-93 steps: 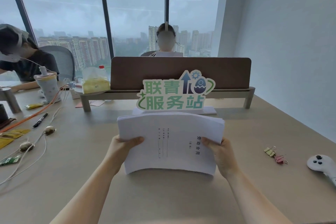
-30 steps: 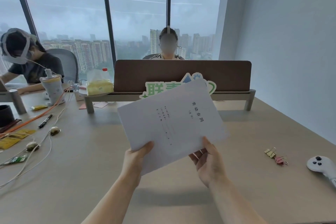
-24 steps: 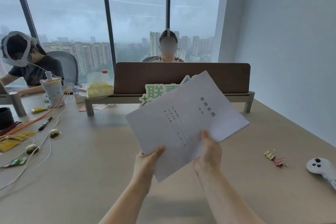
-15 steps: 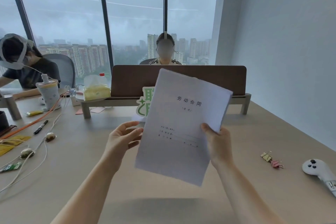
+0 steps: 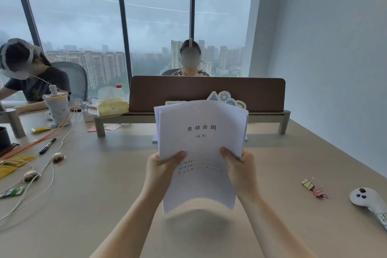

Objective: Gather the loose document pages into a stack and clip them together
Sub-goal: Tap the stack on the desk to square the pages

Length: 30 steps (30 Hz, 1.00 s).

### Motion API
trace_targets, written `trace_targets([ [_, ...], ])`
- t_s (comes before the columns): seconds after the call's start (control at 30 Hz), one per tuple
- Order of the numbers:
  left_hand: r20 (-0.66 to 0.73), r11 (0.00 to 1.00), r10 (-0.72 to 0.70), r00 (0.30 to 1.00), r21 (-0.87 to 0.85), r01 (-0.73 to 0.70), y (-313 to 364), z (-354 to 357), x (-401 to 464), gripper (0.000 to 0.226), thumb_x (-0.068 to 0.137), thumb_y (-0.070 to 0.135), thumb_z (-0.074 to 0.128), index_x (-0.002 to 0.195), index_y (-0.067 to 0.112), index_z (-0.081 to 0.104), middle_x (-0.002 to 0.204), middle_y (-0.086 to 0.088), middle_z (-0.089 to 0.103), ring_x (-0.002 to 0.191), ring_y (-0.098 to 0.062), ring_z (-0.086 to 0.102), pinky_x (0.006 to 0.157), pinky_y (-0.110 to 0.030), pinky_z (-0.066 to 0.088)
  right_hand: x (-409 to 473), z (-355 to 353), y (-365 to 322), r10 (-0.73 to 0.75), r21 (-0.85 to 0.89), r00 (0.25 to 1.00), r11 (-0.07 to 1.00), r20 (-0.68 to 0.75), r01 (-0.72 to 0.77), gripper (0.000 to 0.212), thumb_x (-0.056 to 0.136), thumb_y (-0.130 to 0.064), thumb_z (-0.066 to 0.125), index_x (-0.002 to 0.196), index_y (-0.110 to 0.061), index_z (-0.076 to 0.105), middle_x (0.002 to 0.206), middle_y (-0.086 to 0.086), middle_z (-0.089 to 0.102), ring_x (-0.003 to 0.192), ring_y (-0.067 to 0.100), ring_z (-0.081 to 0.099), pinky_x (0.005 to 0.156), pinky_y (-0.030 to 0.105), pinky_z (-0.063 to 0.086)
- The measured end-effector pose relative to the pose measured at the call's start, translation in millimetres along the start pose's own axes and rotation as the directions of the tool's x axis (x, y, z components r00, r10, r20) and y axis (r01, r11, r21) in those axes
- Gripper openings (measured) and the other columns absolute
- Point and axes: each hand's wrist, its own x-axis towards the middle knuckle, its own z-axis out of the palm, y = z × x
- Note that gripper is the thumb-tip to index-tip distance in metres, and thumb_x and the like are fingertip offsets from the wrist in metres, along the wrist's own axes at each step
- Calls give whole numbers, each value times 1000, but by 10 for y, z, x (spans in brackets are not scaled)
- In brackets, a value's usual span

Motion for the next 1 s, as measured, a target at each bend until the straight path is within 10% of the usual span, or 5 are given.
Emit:
trace_targets([
  [0.17,-64,997,26,998,72,-21,-37,-16,-33,13,64,25,79,67,14,71,66,4,72,61,-10,64,57,-25,52,-57,-6,24,-88,5,996,996,-30,88,12,88,-7,64,89,-19,66,72,-17,68,66,4,59,61,22,43],
  [0.4,-92,965,194,977,197,-173,91,8,48,22,86,3,69,95,22,61,85,6,69,70,-1,63,61,-17,50,51,-83,-135,-415,-281,904,884,-99,375,87,90,-5,57,140,-62,15,117,-10,58,96,13,60,86,31,49],
  [0.6,14,865,423,906,292,-408,298,68,186,82,92,-1,59,145,48,20,148,31,32,135,8,35,112,-26,33,230,-148,-305,-570,-483,821,713,24,509,50,92,-6,55,137,-27,53,126,-14,55,116,-1,51,92,19,44],
  [0.7,49,727,563,825,444,-523,412,94,206,71,89,-2,61,145,32,34,132,31,40,121,21,34,101,-5,29,251,-160,-280,-578,-489,816,707,17,511,42,93,-9,57,132,-25,57,125,-10,57,117,8,53,86,19,41],
  [1.0,32,666,629,777,494,-559,473,36,255,45,86,2,66,119,30,57,124,5,52,115,5,47,97,-18,43,234,-166,-270,-673,-483,736,622,72,616,39,91,3,55,125,-15,61,126,-3,57,119,7,50,91,0,33],
])
